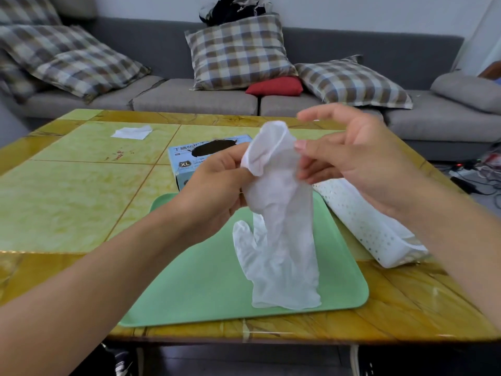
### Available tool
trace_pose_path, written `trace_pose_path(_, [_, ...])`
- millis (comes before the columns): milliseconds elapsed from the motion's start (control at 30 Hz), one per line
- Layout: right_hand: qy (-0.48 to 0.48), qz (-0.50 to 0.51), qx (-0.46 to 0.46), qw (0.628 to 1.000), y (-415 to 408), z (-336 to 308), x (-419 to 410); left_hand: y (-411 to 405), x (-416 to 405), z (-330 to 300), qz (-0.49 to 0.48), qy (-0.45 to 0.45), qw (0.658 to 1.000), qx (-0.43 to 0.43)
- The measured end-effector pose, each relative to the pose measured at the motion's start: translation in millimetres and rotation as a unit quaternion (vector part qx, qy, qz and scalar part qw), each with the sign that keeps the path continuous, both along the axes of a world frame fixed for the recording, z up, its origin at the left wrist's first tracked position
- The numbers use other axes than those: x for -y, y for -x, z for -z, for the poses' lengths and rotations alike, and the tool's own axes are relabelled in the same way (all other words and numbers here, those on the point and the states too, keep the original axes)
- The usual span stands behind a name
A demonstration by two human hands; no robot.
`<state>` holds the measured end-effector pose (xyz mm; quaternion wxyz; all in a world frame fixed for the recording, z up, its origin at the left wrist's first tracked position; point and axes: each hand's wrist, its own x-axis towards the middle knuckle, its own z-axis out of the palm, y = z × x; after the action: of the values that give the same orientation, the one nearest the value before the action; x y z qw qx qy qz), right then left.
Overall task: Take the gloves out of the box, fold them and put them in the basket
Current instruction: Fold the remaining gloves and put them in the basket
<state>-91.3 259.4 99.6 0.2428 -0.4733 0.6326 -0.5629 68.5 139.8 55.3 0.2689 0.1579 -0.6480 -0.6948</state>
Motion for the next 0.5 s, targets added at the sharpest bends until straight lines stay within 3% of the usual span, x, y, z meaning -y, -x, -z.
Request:
trace_pose_path(67, [-0.069, 0.005, -0.015, 0.997, 10, 8, 0, -1, 1, -3, 0.019, -0.080, 0.996, -0.021])
trace_pose_path(133, [-0.173, -0.088, 0.089, 0.977, 10, 20, -1, -1, -1, -6, 0.049, -0.162, 0.985, -0.036])
trace_pose_path(200, [-0.176, -0.132, 0.199, 0.955, 5, 29, 0, -3, -1, -5, 0.079, -0.210, 0.974, -0.024])
trace_pose_path(267, [-0.146, -0.111, 0.230, 0.956, 2, 35, 1, -2, 1, -3, 0.095, -0.242, 0.966, 0.001])
trace_pose_path(500, [-0.086, -0.027, 0.233, 0.968, -2, 45, -7, -4, 1, 3, 0.155, -0.111, 0.978, 0.080])
